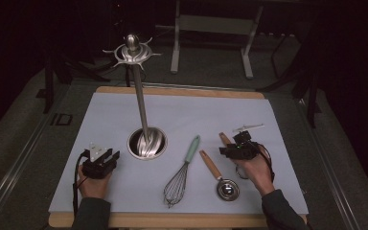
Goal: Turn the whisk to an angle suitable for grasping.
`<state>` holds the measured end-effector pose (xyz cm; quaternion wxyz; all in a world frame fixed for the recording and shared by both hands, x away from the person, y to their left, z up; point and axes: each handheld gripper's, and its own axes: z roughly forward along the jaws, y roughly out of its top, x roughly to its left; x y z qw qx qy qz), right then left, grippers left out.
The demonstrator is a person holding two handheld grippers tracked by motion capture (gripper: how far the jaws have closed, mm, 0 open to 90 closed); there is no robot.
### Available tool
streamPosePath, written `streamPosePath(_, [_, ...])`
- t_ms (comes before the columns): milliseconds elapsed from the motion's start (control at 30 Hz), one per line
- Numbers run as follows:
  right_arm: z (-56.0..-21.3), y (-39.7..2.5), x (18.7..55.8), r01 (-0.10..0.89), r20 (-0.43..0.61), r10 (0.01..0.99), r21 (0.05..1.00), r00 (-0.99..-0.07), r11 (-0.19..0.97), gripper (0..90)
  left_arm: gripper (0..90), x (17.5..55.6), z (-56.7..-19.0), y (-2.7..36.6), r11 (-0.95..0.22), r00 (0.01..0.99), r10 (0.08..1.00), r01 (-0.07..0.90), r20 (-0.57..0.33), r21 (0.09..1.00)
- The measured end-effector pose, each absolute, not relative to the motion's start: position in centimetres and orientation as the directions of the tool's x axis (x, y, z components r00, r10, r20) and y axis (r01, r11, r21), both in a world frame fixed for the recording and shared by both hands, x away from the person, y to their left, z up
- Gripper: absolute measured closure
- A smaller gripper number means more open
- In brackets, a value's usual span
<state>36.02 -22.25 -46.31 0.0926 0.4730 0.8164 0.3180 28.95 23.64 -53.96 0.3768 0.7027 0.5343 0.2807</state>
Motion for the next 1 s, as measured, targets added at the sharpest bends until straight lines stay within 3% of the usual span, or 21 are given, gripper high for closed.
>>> streamPosePath(633, [-48.3,-14.9,37.2,0.736,0.218,0.773,0.534,-0.596,0.416,51.9,65.4,29.0,-54.0,23.5,-0.156,0.271,0.963,0.541,0.005,0.827])
streamPosePath(1000, [-50.2,-13.3,39.0,0.800,0.314,0.785,0.487,-0.534,0.350,47.9,64.8,29.0,-54.0,23.5,-0.152,0.265,0.964,0.541,0.003,0.827])
